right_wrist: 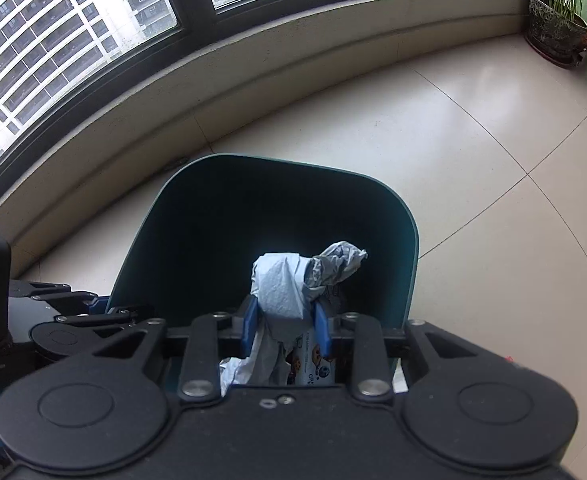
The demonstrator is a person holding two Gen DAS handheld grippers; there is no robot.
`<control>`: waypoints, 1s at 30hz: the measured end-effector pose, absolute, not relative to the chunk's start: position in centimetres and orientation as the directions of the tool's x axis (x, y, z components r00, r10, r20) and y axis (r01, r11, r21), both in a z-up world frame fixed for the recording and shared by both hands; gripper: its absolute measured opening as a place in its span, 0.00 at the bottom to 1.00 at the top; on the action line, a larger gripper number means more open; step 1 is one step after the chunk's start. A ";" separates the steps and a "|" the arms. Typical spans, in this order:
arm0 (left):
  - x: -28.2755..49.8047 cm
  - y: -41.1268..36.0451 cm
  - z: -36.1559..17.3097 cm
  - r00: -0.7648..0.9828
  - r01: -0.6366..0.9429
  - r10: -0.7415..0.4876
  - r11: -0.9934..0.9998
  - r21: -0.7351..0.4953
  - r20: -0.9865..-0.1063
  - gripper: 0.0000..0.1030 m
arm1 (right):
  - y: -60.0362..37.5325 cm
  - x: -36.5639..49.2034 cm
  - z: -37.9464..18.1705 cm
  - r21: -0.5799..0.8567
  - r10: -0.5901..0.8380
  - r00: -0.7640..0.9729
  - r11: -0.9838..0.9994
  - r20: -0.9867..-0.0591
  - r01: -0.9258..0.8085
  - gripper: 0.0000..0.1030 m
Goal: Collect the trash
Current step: 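Carry the grey bag over the bin and open the right tool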
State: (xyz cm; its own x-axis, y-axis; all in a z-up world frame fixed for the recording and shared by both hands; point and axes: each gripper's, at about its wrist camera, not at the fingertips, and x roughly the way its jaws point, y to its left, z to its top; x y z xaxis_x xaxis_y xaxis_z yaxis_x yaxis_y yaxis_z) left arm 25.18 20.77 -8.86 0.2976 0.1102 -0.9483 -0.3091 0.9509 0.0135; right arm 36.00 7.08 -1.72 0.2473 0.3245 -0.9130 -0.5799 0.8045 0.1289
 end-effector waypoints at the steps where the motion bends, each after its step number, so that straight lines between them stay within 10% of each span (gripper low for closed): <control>1: 25.2 20.8 -8.8 0.299 -0.309 0.109 0.951 0.012 -0.948 0.15 | 7.6 36.1 -2.5 0.119 0.310 0.243 0.806 -0.919 -0.579 0.27; 30: 25.1 21.0 -9.3 0.295 -0.302 0.106 0.953 0.012 -0.949 0.15 | 11.0 35.6 -9.0 0.129 0.243 0.138 0.824 -0.960 -0.552 0.36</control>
